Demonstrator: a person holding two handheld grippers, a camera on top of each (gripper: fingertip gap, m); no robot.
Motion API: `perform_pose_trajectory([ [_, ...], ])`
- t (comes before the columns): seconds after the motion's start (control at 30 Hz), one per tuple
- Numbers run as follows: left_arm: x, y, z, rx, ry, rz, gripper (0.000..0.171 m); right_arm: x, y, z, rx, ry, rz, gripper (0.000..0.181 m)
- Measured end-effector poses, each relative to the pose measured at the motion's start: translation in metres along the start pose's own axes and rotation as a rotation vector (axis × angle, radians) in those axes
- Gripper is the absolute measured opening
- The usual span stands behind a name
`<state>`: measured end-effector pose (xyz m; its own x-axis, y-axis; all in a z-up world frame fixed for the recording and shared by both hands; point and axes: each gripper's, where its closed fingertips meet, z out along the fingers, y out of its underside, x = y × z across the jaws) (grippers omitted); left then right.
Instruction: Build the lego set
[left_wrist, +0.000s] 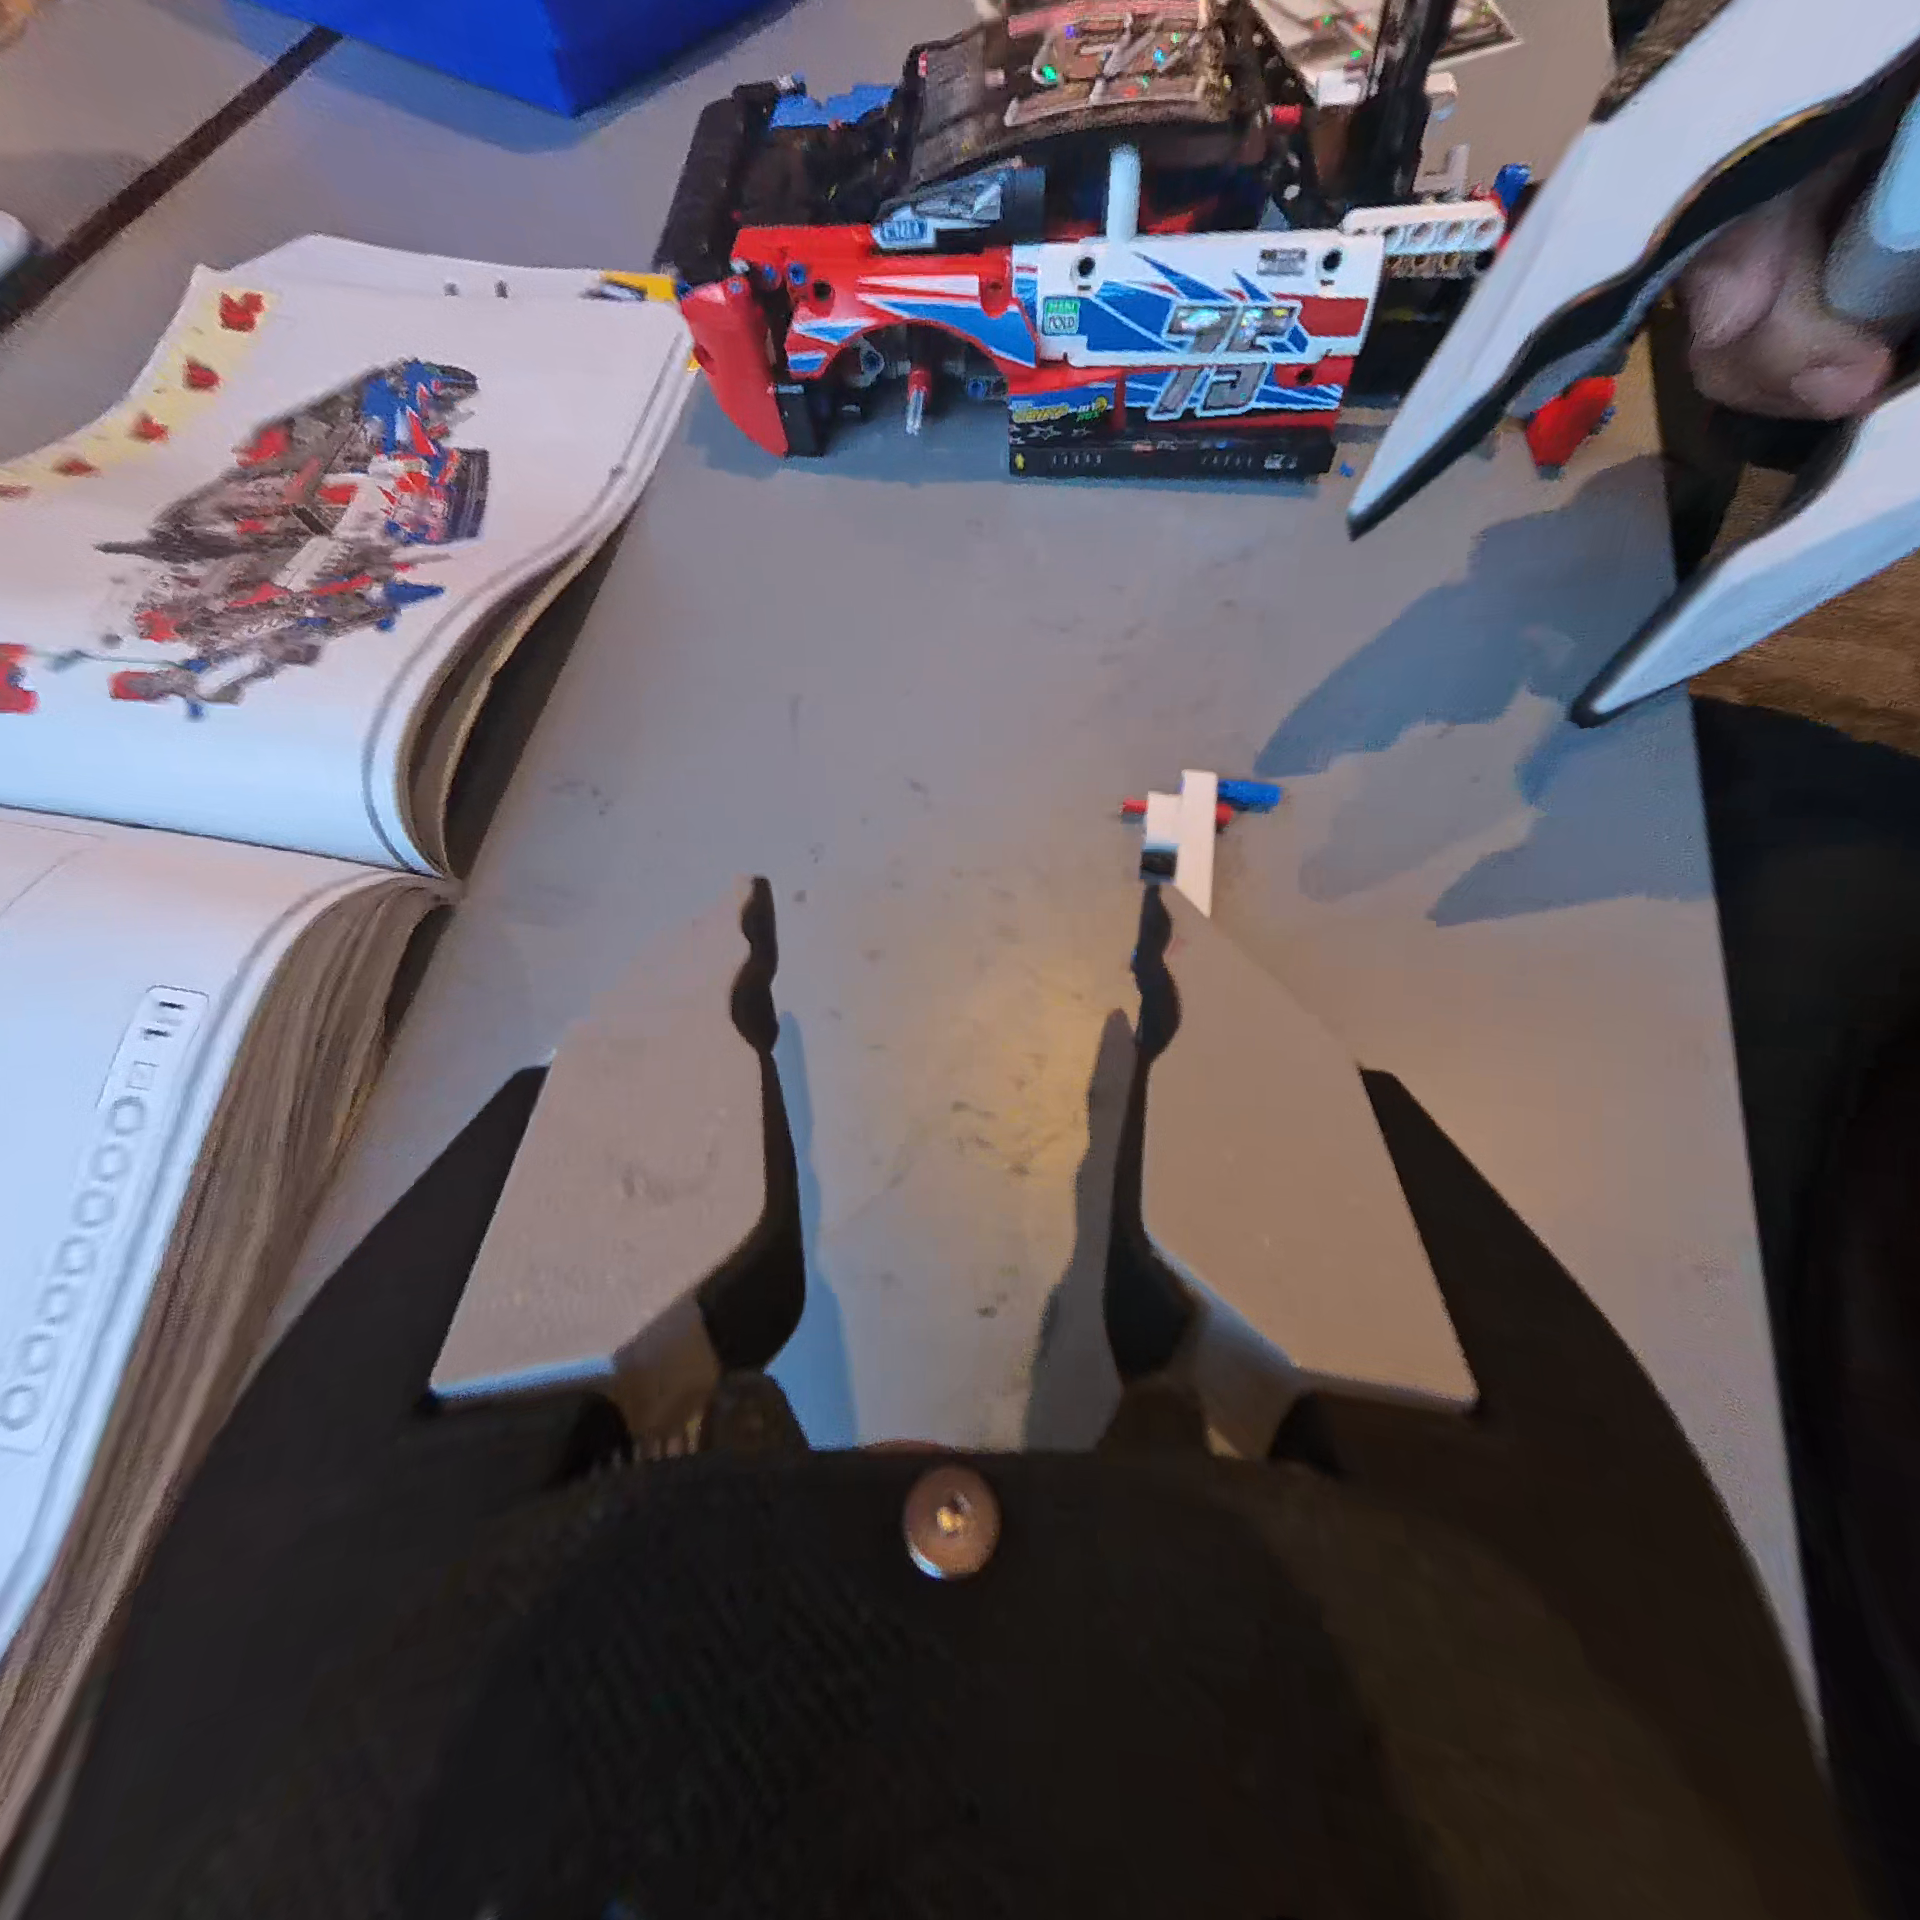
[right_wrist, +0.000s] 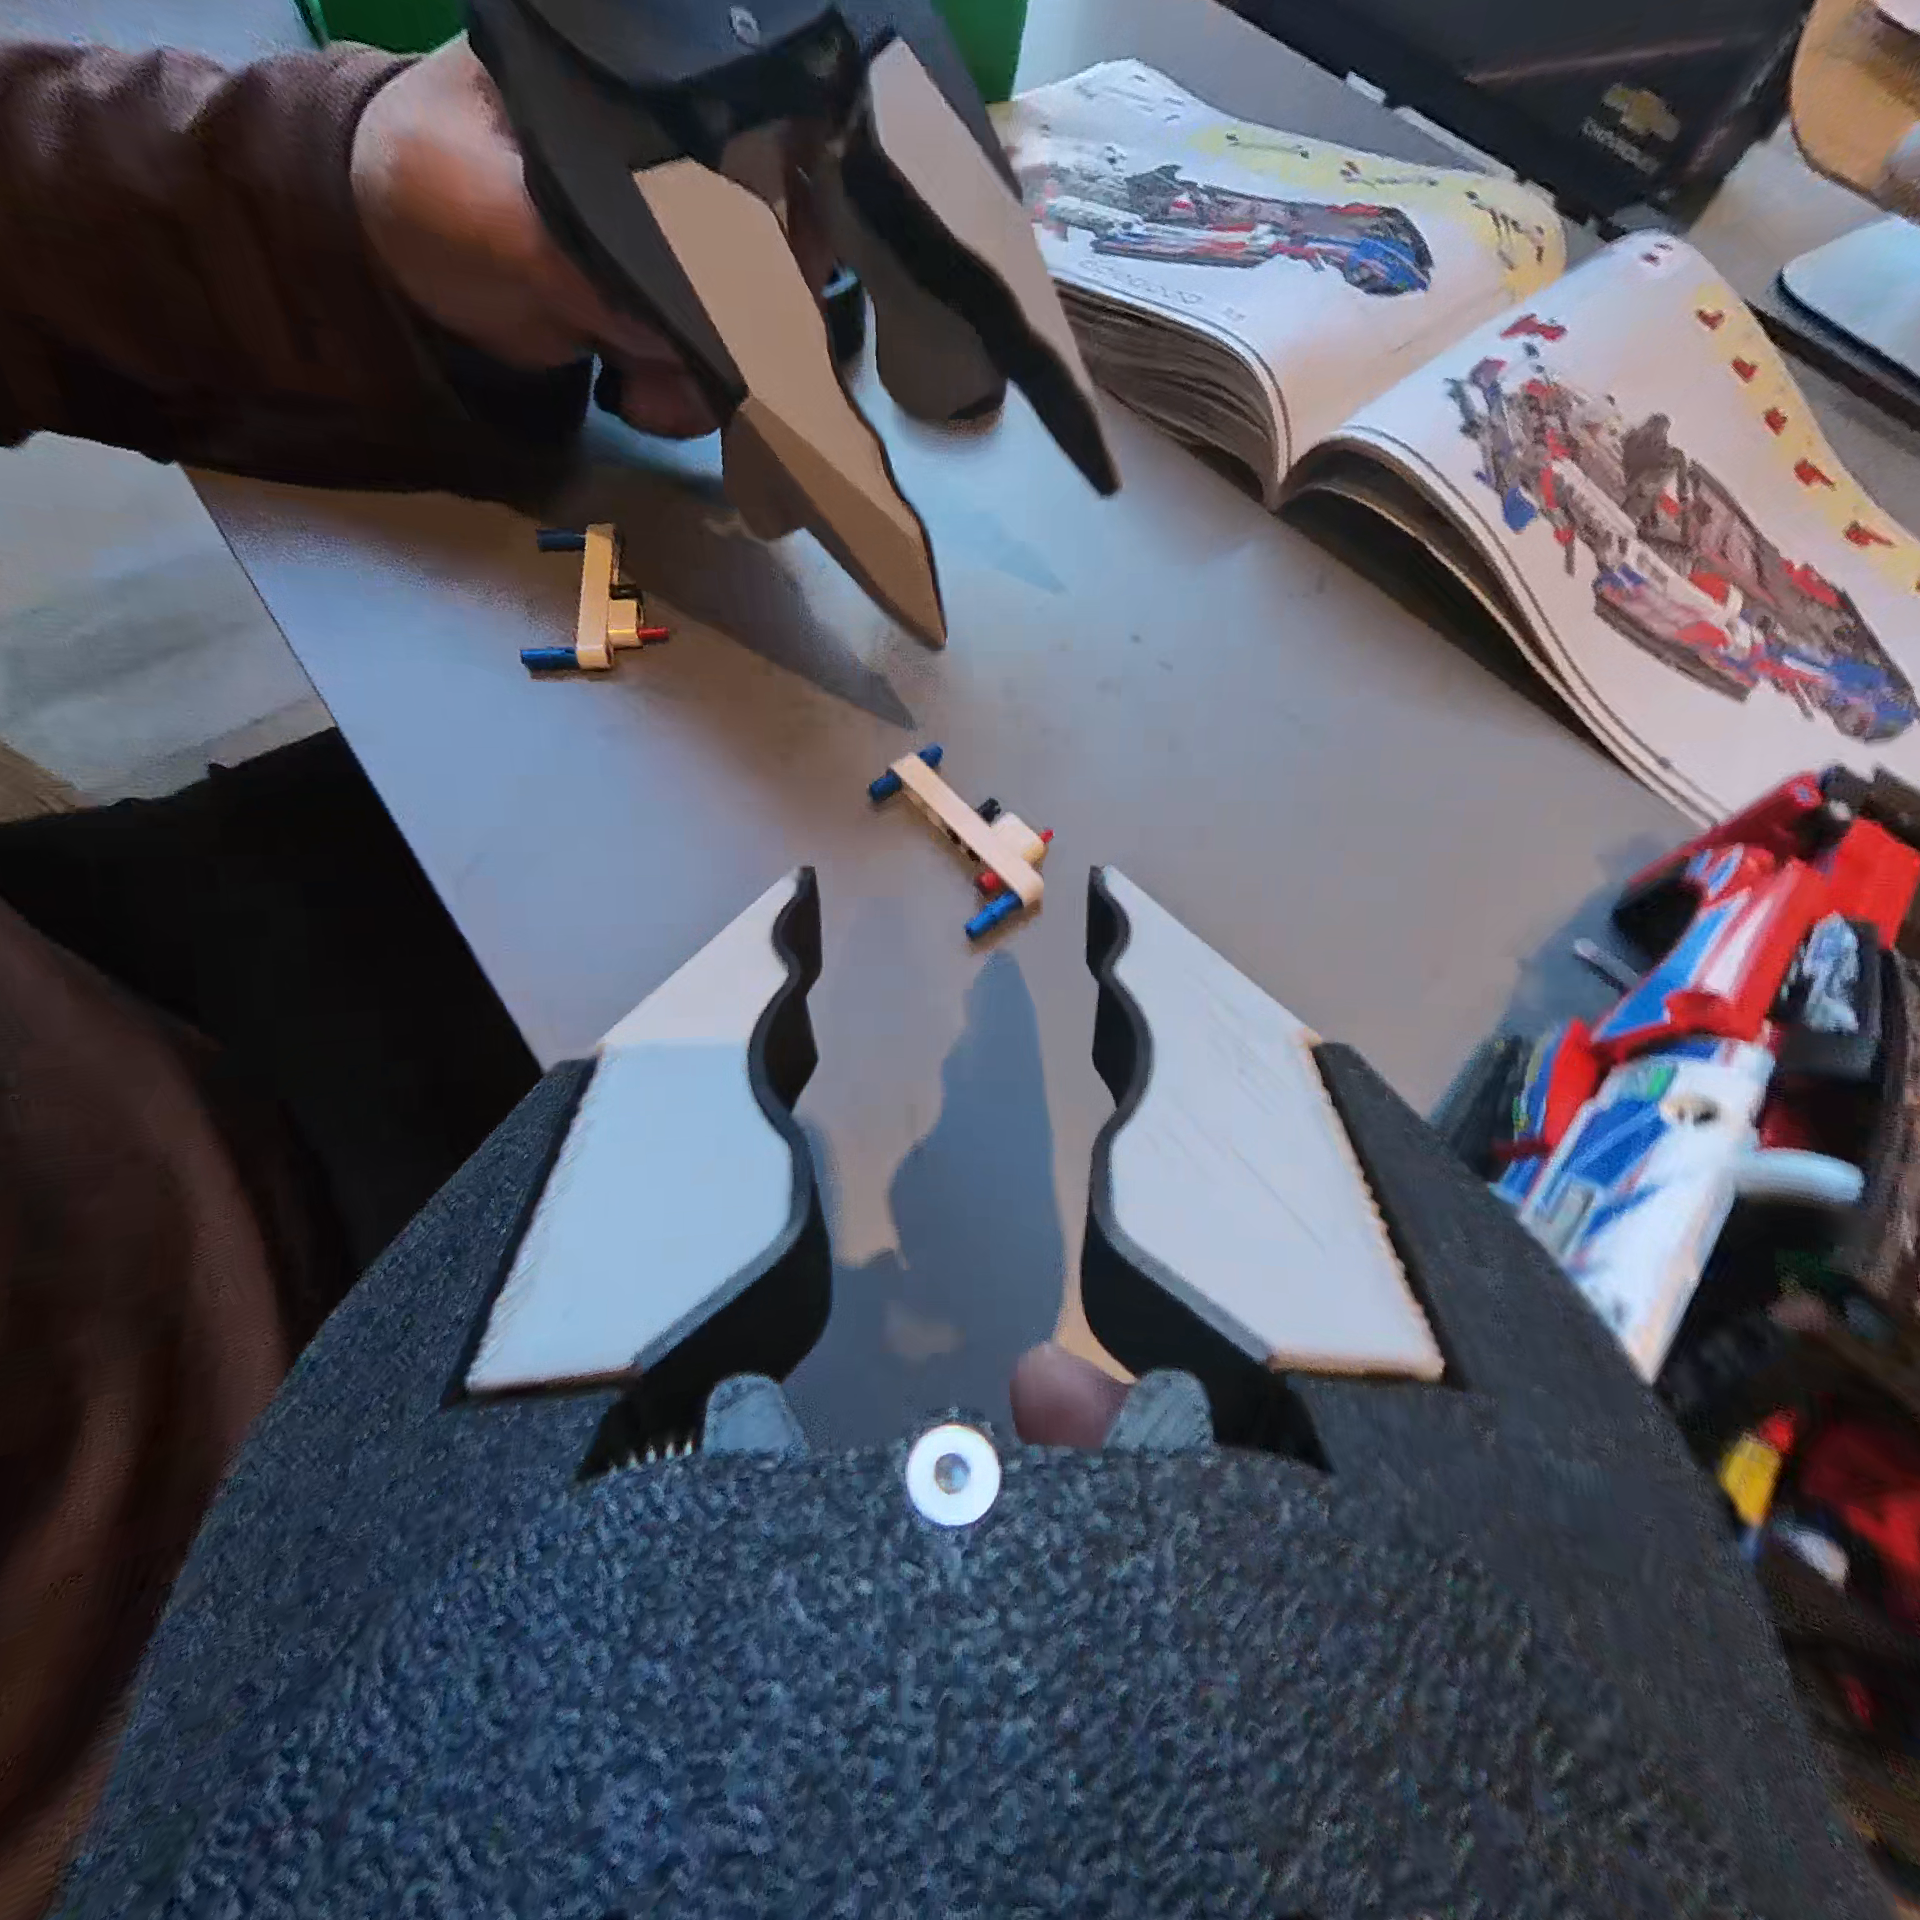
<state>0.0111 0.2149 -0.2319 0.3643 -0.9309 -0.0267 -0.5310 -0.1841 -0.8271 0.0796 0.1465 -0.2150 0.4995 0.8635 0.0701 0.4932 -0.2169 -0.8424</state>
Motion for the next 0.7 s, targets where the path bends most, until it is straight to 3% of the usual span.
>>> perform_pose_trajectory([
  [0.07,0.008,0.006,-0.002,-0.029,0.035,-0.027,0.074,0.0,-0.006,0.012,0.01,-0.009,-0.03,0.046],
  [0.13,0.01,0.005,-0.004,0.006,0.012,-0.007,0.064,0.002,-0.008,0.024,0.016,-0.009,-0.049,0.045],
  [0.27,0.015,0.014,0.002,-0.057,0.014,0.014,0.067,0.007,-0.008,0.038,0.019,0.009,-0.083,0.044],
  [0.47,0.013,0.025,0.009,-0.098,0.048,-0.034,0.065,0.005,-0.008,0.037,0.07,0.019,-0.079,0.044],
  [0.7,0.001,0.02,0.003,-0.071,-0.018,-0.013,0.061,0.003,-0.005,0.035,0.075,0.038,-0.108,0.041],
])
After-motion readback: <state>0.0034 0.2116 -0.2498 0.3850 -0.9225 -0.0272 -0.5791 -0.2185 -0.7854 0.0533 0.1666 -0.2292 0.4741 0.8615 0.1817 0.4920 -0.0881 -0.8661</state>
